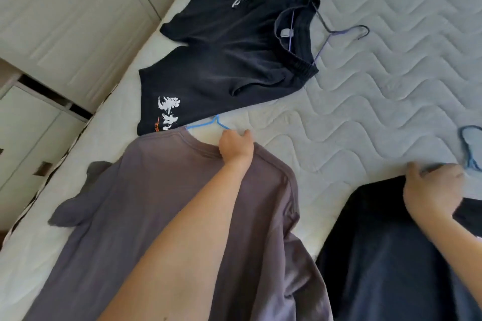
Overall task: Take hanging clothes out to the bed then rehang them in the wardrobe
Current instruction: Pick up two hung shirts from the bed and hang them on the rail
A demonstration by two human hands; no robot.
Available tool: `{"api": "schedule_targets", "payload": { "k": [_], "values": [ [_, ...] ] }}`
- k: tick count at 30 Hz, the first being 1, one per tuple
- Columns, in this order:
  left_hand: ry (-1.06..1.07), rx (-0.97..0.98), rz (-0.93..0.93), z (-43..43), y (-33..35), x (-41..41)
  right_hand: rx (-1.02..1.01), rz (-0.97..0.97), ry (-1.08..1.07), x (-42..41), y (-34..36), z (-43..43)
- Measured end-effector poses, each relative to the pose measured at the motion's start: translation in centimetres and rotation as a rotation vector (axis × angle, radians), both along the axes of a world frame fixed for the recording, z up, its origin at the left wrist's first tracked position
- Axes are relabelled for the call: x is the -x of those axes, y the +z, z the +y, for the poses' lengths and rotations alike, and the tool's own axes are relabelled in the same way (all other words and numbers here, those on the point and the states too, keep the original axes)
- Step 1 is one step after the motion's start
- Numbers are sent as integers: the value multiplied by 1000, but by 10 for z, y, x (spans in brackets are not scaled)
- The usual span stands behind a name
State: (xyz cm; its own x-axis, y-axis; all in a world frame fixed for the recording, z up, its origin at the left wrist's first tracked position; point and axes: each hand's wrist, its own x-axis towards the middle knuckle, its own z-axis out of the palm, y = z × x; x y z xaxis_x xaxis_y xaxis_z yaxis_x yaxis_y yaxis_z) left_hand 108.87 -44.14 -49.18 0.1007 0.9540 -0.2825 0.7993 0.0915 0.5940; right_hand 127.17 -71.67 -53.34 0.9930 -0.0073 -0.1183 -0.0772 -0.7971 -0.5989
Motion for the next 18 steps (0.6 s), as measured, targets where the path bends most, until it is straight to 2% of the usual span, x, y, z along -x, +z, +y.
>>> {"api": "schedule_targets", "payload": {
  "k": [2,6,10,14,16,18],
  "values": [
    [27,22,13,9,-1,-1,69,-45,-3,3,-2,4],
    [133,145,-87,3,14,8,110,-63,38,7,-2,-1],
    [137,163,-14,-25,22,30,87,-37,108,31,9,-10],
    [93,188,-5,-53,16,56,25,18,47,71,24,-22],
    [95,201,-93,-66,20,66,-39,118,17,80,39,-27],
    [118,229,-256,-75,32,75,-144,175,-4,81,56,-35]
  ]
}}
